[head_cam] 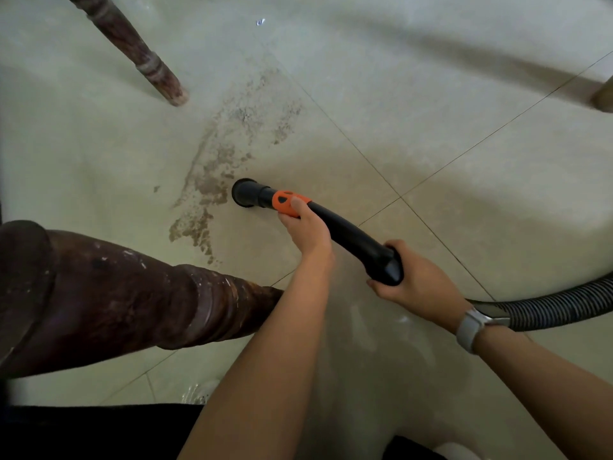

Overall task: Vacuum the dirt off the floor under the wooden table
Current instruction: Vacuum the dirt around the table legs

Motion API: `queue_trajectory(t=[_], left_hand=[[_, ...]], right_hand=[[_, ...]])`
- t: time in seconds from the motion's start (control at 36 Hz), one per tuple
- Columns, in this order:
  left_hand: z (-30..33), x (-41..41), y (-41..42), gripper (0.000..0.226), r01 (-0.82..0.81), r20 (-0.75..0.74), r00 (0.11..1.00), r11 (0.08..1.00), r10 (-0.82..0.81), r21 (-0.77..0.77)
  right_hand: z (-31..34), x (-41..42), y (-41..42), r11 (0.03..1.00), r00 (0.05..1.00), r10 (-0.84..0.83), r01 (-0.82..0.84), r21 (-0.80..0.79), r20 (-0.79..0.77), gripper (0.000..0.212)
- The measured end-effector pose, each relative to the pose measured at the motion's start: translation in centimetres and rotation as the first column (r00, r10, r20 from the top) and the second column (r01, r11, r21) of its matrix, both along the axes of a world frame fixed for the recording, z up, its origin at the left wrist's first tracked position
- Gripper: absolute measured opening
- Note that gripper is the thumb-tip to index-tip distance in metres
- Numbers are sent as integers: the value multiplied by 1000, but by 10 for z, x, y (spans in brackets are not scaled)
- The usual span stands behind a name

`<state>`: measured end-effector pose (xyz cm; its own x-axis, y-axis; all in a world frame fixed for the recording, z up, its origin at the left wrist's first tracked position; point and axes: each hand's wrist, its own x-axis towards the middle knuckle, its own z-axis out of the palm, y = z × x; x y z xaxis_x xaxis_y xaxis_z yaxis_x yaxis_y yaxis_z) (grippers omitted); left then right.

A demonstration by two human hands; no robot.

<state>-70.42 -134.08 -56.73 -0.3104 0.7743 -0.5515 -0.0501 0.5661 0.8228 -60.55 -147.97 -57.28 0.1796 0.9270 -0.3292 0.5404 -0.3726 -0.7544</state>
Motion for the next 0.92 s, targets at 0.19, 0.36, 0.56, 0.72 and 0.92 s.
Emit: queue_trajectory(t=[0.19,0.36,0.56,0.72,0.92], left_hand=[[7,9,16,44,-33,137,990,999,35,-13],[9,28,32,44,72,191,979,997,-70,-2],[17,52,30,45,217,201,958,975,-204,-45],[3,58,23,64,366,110,925,931,-364,-1],[-4,57,5,57,502,167,853,865,-495,-2]], right_hand=[[0,-15,23,998,995,-52,49,37,89,47],[-1,-10,31,988,969,-152,148,36,196,49],[1,-2,25,972,956,-236,230,52,177,52],[4,4,21,957,951,-291,290,26,104,50],[10,8,29,941,937,-339,337,36,90,37]])
